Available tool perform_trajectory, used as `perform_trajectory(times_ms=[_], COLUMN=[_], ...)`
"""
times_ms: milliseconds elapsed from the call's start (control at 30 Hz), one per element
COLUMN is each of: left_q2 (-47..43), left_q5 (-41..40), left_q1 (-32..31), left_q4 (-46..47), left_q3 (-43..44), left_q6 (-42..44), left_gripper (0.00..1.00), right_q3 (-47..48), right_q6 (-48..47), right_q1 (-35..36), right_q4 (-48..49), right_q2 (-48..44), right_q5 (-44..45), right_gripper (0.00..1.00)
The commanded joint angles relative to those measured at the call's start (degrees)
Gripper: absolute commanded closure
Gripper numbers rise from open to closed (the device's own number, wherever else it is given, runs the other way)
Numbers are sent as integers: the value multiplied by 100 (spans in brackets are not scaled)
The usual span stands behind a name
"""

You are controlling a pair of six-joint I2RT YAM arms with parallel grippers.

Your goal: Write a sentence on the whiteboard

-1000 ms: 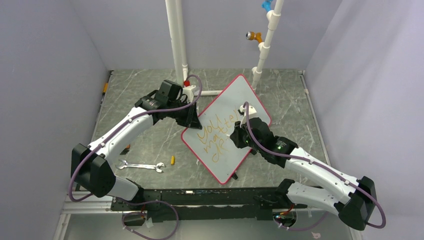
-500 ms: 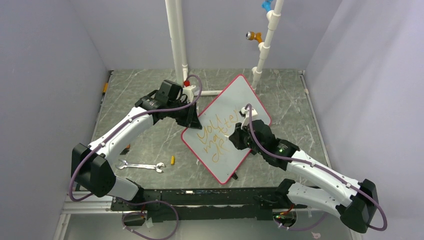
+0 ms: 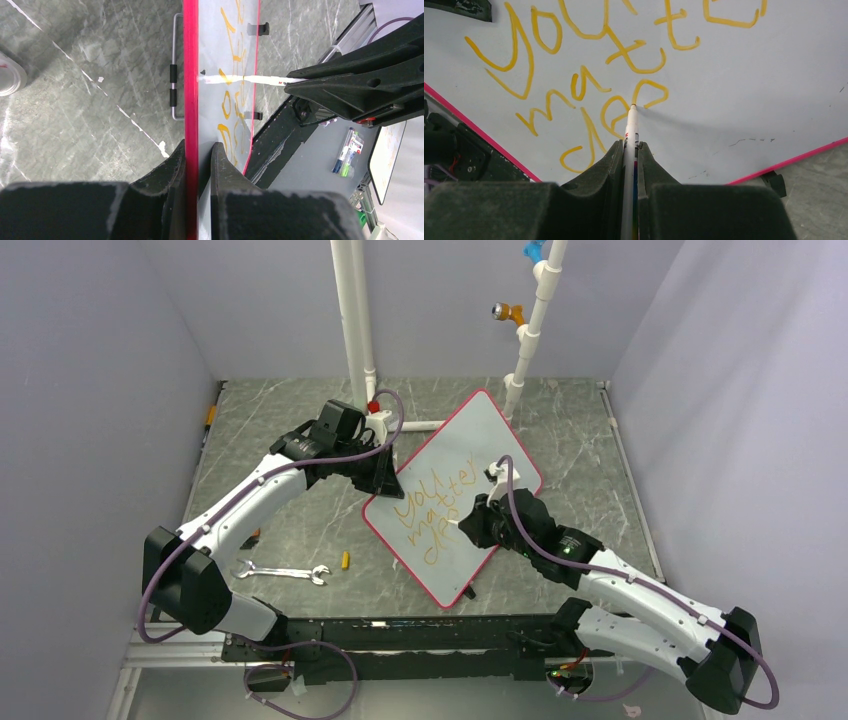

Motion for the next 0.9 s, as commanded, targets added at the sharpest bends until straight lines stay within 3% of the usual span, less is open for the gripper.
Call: perform_trajectory(times_ms=[0, 500, 867], left_q2=[19, -8, -13], left_q5=[-1480, -1467, -1497], left_q1=[132, 124, 124], left_q4=[-33, -30, -45], left_q3=[114, 109, 103], left_q6=[535, 546, 544], left_gripper=[100, 100, 100], right_q3=[-213, 16, 1072], right_q6=[191, 481, -2], right_q1=[60, 58, 58], right_q4=[-678, -1140, -1158], right_q2=[179, 68, -81], right_q5=[49, 691, 1542], right_gripper=[100, 100, 100])
